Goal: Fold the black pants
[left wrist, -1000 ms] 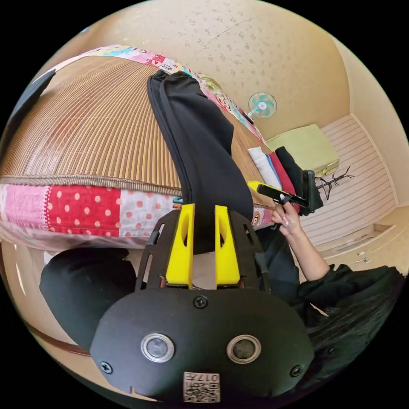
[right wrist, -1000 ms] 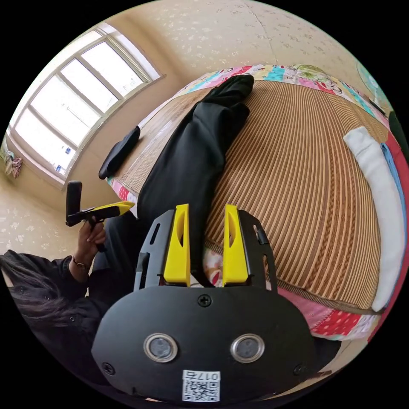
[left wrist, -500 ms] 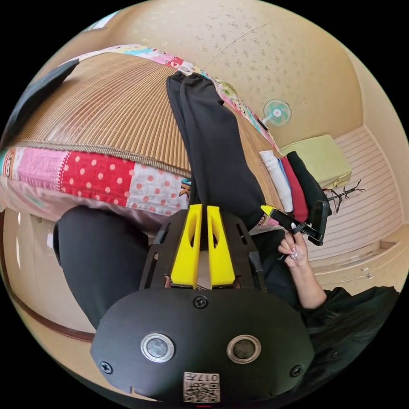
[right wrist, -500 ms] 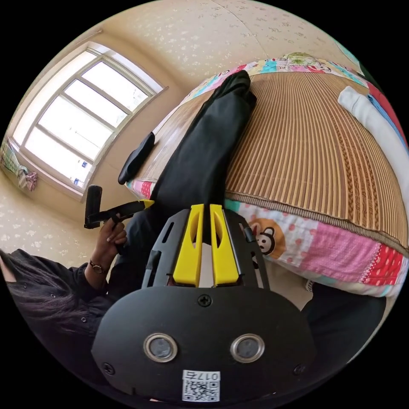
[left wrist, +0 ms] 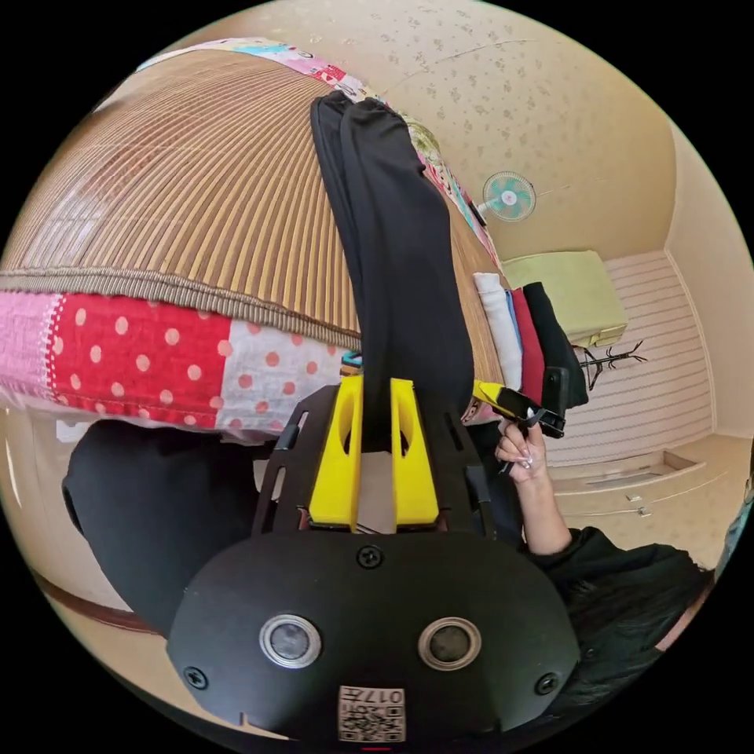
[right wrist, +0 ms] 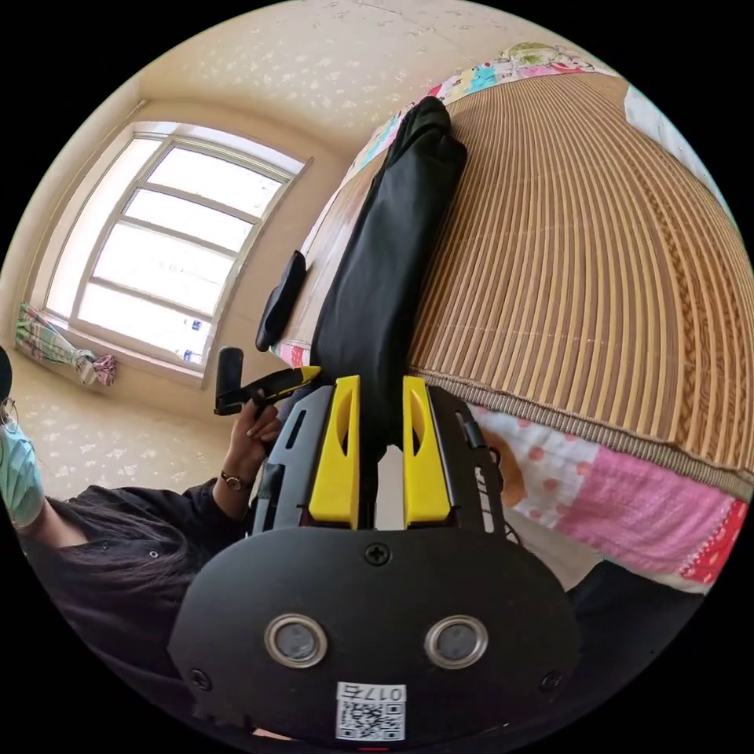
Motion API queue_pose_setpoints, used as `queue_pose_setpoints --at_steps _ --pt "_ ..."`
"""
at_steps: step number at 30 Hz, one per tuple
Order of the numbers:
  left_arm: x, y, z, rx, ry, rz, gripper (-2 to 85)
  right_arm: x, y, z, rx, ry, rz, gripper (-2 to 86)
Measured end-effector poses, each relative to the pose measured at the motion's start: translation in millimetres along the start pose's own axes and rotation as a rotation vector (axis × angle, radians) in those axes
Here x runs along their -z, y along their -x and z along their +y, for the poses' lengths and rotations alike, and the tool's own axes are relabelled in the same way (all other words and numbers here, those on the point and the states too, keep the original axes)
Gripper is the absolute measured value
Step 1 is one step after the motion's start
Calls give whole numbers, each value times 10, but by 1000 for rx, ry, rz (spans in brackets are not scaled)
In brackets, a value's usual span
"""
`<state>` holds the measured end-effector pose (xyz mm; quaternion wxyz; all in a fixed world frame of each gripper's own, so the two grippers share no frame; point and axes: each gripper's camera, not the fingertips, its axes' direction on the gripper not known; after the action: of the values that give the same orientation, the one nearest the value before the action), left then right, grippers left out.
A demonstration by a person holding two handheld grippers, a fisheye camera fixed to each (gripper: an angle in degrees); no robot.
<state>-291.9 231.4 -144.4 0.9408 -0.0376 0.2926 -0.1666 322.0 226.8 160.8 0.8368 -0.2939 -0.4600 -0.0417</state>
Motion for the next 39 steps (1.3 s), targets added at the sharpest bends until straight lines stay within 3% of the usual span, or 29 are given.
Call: queue_pose_setpoints --at_steps 4,16,21,26,29,34,39 --pt "168 -8 250 36 -64 12 54 -6 13 245 26 -21 17 75" --pt "295 -180 252 19 -15 -7 26 -397 16 464 66 32 153 27" --pt "488 -353 376 -39 -62 55 18 -255 57 609 50 -91 221 23" --pt "302 -299 419 -12 17 -12 2 -554 -189 566 -7 33 244 47" --pt "487 -323 387 -40 -103 59 14 -449 -109 444 36 -32 276 67" --pt "567 -528 -258 -130 -231 -11 62 -582 98 -94 116 1 325 73" --pt "19 -437 -730 -118 -170 -74 76 -1162 549 -769 270 104 390 79"
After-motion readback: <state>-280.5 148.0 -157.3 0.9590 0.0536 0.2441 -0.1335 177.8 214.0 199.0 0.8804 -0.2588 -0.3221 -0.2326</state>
